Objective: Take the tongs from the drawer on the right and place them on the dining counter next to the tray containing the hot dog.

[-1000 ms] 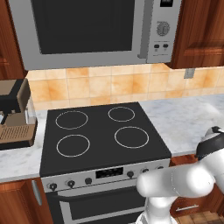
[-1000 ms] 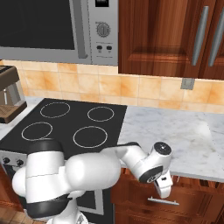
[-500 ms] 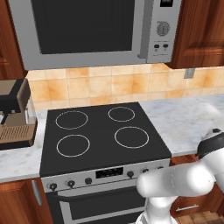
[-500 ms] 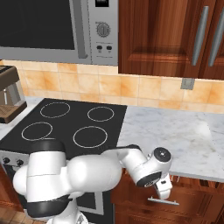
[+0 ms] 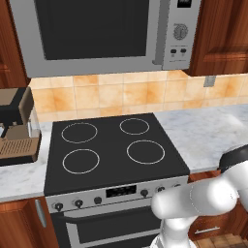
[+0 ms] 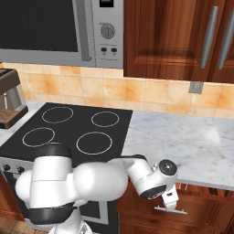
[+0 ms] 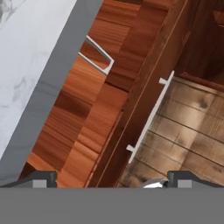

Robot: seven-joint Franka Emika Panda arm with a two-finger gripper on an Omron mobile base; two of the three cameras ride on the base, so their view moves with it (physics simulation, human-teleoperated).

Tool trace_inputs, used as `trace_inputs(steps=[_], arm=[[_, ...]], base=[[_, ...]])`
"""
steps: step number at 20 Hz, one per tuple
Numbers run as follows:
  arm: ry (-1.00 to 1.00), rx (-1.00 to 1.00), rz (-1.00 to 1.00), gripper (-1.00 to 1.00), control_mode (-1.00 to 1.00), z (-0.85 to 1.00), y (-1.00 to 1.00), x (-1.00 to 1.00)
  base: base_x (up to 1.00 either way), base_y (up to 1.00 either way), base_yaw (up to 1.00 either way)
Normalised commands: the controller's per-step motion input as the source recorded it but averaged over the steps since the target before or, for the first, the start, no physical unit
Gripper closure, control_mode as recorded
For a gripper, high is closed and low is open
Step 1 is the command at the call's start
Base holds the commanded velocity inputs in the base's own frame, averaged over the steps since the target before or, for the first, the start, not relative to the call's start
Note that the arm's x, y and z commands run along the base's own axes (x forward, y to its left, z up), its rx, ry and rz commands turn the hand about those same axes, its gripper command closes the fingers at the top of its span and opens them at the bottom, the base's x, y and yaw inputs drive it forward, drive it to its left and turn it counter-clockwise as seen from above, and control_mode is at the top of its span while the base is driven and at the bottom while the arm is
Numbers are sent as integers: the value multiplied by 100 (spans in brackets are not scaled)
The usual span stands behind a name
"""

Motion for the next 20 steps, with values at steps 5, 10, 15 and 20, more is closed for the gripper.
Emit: trace_inputs(steps=[5,10,15,20], arm=[[0,0,0,-100,-100,-5,0,14],[0,0,0,-100,-100,-14,0,10],[0,0,0,-100,-100,-15,0,7],[0,0,0,-100,-100,-12,0,9]], base=[[0,0,0],[0,0,0],[0,0,0],[0,0,0]])
